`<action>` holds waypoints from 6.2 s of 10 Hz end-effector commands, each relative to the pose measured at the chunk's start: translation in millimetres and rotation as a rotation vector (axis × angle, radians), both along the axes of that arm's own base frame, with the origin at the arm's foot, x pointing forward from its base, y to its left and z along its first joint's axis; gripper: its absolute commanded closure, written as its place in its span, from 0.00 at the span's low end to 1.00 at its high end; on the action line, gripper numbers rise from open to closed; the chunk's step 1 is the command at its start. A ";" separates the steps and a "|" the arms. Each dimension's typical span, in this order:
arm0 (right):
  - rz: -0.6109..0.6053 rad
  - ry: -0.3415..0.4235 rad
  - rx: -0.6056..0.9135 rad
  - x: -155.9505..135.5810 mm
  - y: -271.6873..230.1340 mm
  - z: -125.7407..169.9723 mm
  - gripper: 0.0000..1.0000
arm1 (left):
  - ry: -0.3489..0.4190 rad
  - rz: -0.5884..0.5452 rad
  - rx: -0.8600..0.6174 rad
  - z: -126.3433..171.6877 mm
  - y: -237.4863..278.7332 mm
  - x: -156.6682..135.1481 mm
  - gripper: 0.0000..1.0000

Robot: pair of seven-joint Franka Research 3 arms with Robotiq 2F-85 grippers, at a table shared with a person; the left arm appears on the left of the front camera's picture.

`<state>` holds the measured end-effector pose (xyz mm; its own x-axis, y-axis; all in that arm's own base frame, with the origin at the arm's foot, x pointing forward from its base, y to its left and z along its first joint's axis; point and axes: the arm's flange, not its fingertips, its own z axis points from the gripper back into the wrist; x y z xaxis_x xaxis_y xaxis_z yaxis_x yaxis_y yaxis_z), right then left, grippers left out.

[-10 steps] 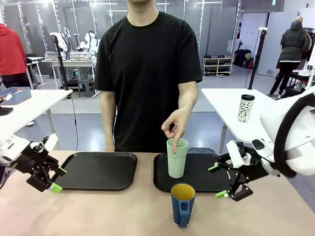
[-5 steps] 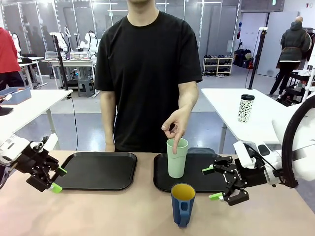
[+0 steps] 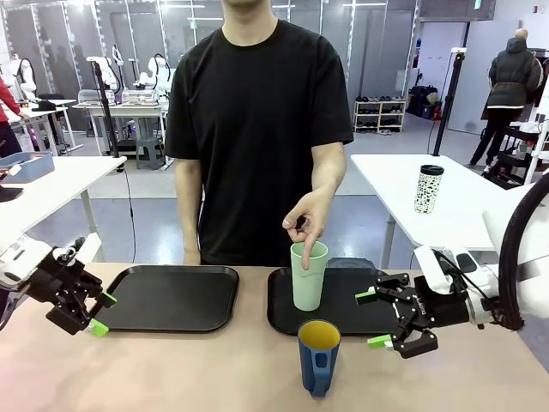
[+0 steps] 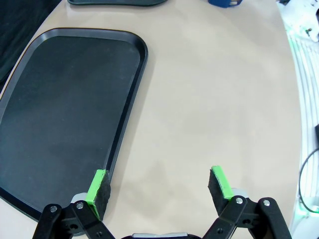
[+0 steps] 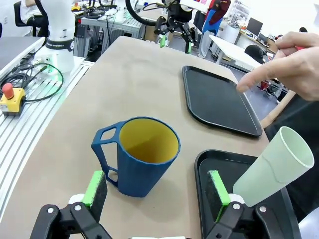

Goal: Sort and store the cups by type.
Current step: Pick up the Handle plastic cup and place it into the empty Flat Tray.

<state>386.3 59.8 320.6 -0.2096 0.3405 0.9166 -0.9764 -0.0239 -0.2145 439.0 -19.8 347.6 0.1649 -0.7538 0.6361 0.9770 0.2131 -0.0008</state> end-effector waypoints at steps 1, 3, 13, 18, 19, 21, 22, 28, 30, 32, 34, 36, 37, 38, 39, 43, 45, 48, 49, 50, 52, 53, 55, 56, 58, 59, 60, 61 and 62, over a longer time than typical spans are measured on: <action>0.010 -0.002 0.001 -0.8 2.3 1.4 0.00 | -0.032 0.005 -0.006 -0.4 -0.6 0.5 0.00; 0.010 -0.002 0.001 -0.8 2.3 1.4 0.00 | -0.032 0.005 -0.006 -0.4 -0.6 0.5 0.00; 0.225 0.121 0.058 66.0 1.5 -34.8 0.00 | -0.032 0.005 -0.006 -0.4 -0.6 0.5 0.00; 0.260 0.126 0.069 65.3 23.6 -58.5 0.00 | -0.032 0.005 -0.006 -0.4 -0.6 0.5 0.00; 0.263 0.128 0.087 63.6 28.4 -62.4 0.00 | -0.032 0.005 -0.006 -0.4 -0.6 0.5 0.00; 0.265 0.136 0.090 64.7 35.7 -69.0 0.00 | -0.032 0.005 -0.006 -0.4 -0.6 0.5 0.00; 0.271 0.146 0.101 65.8 38.0 -72.0 0.00 | -0.032 0.005 -0.006 -0.4 -0.6 0.5 0.00; 0.299 0.206 0.090 62.5 53.9 -79.6 0.00 | -0.032 0.005 -0.006 -0.4 -0.6 0.5 0.00; 0.301 0.210 0.098 59.6 60.8 -82.2 0.00 | -0.032 0.005 -0.006 -0.4 -0.6 0.5 0.00; 0.292 0.228 0.096 55.3 66.0 -83.6 0.00 | -0.032 0.005 -0.006 -0.4 -0.6 0.5 0.00; 0.305 0.246 0.085 50.0 74.5 -87.2 0.00 | -0.032 0.005 -0.006 -0.4 -0.6 0.5 0.00; 0.306 0.263 0.091 46.8 82.6 -90.3 0.00 | -0.032 0.005 -0.006 -0.4 -0.6 0.5 0.00; 0.312 0.272 0.100 46.1 86.3 -92.2 0.00 | -0.032 0.005 -0.006 -0.4 -0.6 0.5 0.00; 0.308 0.278 0.107 47.3 88.3 -94.7 0.00 | -0.032 0.005 -0.006 -0.4 -0.6 0.5 0.00; 0.302 0.278 0.110 49.3 88.2 -96.3 0.00 | -0.032 0.005 -0.006 -0.4 -0.6 0.5 0.00; 0.349 0.298 0.141 51.3 93.8 -101.3 0.00 | -0.032 0.005 -0.006 -0.4 -0.6 0.5 0.00; 0.350 0.306 0.144 54.8 96.0 -103.5 0.00 | -0.032 0.005 -0.006 -0.4 -0.6 0.5 0.00; 0.360 0.306 0.147 58.2 99.5 -105.0 0.00 | -0.032 0.005 -0.006 -0.4 -0.6 0.5 0.00; 0.365 0.305 0.147 59.0 102.1 -105.7 0.00 | -0.032 0.005 -0.006 -0.4 -0.6 0.5 0.00; 0.367 0.308 0.150 59.2 103.5 -106.3 0.00 | -0.032 0.005 -0.006 -0.4 -0.6 0.5 0.00; 0.366 0.308 0.152 60.7 105.4 -106.8 0.00 | -0.032 0.005 -0.006 -0.4 -0.6 0.5 0.00; 0.371 0.308 0.155 61.2 106.9 -106.4 0.00 | -0.032 0.005 -0.006 -0.4 -0.6 0.5 0.00; 0.373 0.314 0.156 62.2 108.8 -106.3 0.00 | -0.032 0.005 -0.006 -0.4 -0.6 0.5 0.00; 0.374 0.313 0.157 62.4 109.3 -106.3 0.00 | -0.032 0.005 -0.006 -0.4 -0.6 0.5 0.00; 0.372 0.317 0.152 63.4 110.0 -106.8 0.00 | -0.032 0.005 -0.006 -0.4 -0.6 0.5 0.00; 0.375 0.320 0.161 63.4 110.0 -106.5 0.00 | -0.032 0.005 -0.006 -0.4 -0.6 0.5 0.00; 0.371 0.326 0.159 63.8 109.3 -106.7 0.00 | -0.032 0.005 -0.006 -0.4 -0.6 0.5 0.00; 0.374 0.328 0.162 63.7 108.3 -107.3 0.18 | -0.032 0.005 -0.006 -0.4 -0.6 0.5 0.00; 0.374 0.333 0.166 63.6 108.3 -107.8 0.18 | -0.032 0.005 -0.006 -0.4 -0.6 0.5 0.00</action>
